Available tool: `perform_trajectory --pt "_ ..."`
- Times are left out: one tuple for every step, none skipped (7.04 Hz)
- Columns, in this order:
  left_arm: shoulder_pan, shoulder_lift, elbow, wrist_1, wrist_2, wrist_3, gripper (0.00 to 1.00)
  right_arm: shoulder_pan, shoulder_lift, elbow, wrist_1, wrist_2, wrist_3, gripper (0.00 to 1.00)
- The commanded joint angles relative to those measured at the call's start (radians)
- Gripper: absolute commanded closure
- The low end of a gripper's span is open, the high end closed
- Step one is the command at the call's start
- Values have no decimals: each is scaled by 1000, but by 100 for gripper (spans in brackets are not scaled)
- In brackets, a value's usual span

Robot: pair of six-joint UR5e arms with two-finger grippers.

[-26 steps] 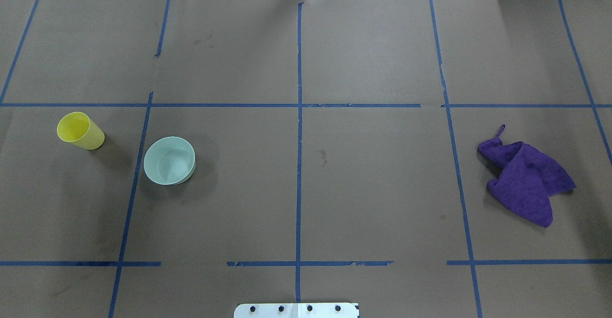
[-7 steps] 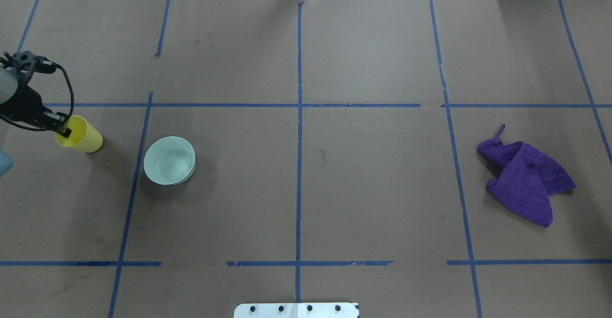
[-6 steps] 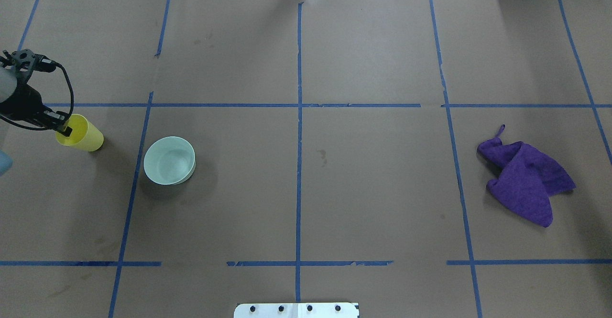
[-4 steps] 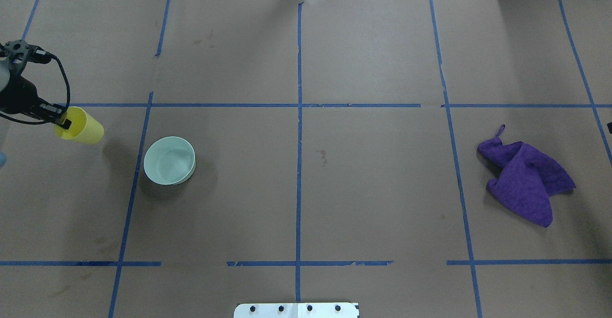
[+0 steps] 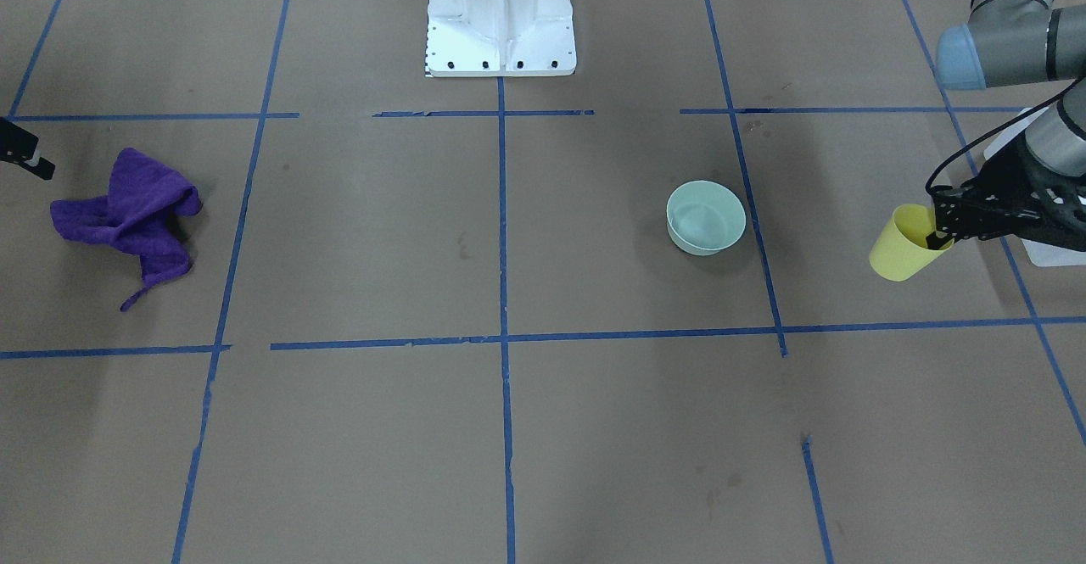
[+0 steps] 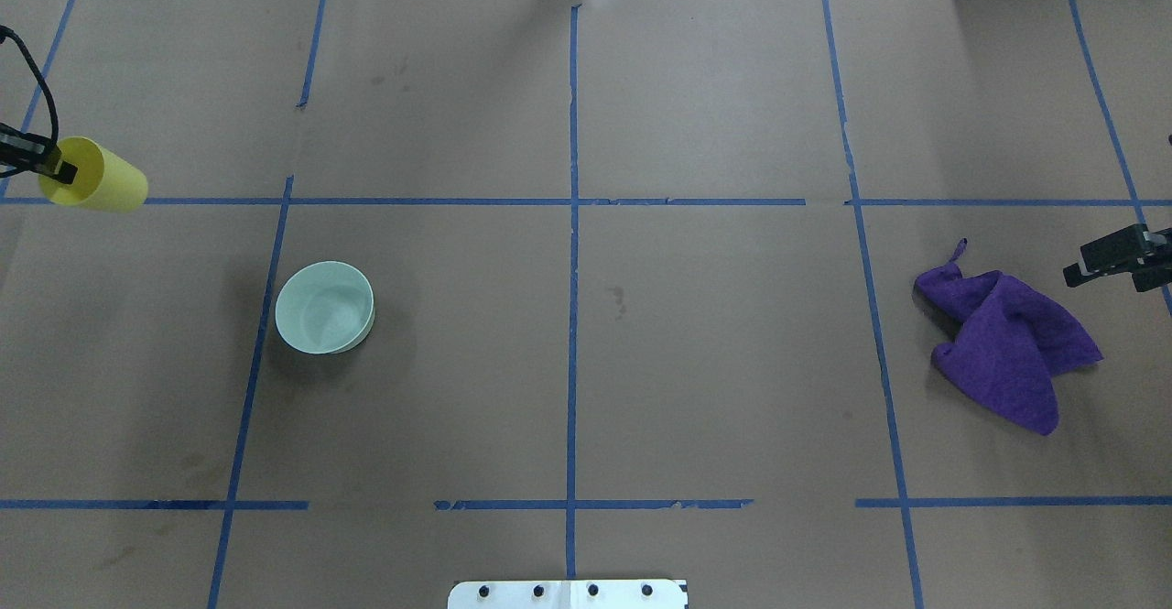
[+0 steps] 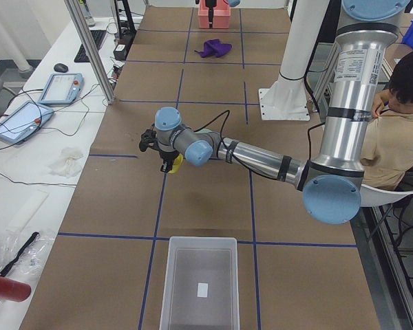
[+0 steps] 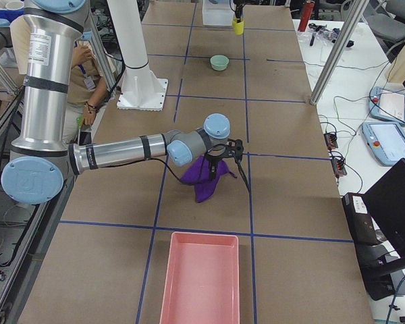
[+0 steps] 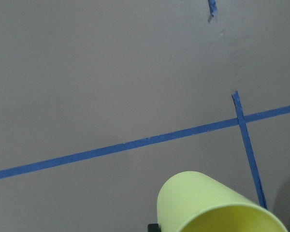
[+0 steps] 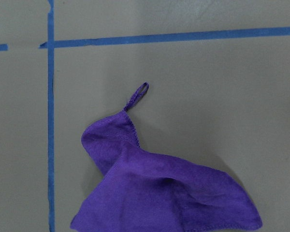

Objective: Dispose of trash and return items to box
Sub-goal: 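Lift the yellow cup with the left gripper while the right gripper reaches for the cloth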

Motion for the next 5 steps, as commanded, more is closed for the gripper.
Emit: perform_trajectory --pt "-120 46 -7 1 0 132 100 -64 10 0 9 -34 50 0" --pt "-140 88 -5 1 -1 217 100 -96 10 2 9 -56 76 0" --pt "-193 111 -7 1 -2 261 100 -147 19 11 48 -98 153 0" --pt "-233 135 -8 -1 -5 273 100 -184 28 8 71 -106 245 0" --pt "-235 137 -5 -2 -6 273 100 -193 30 11 71 -140 286 0"
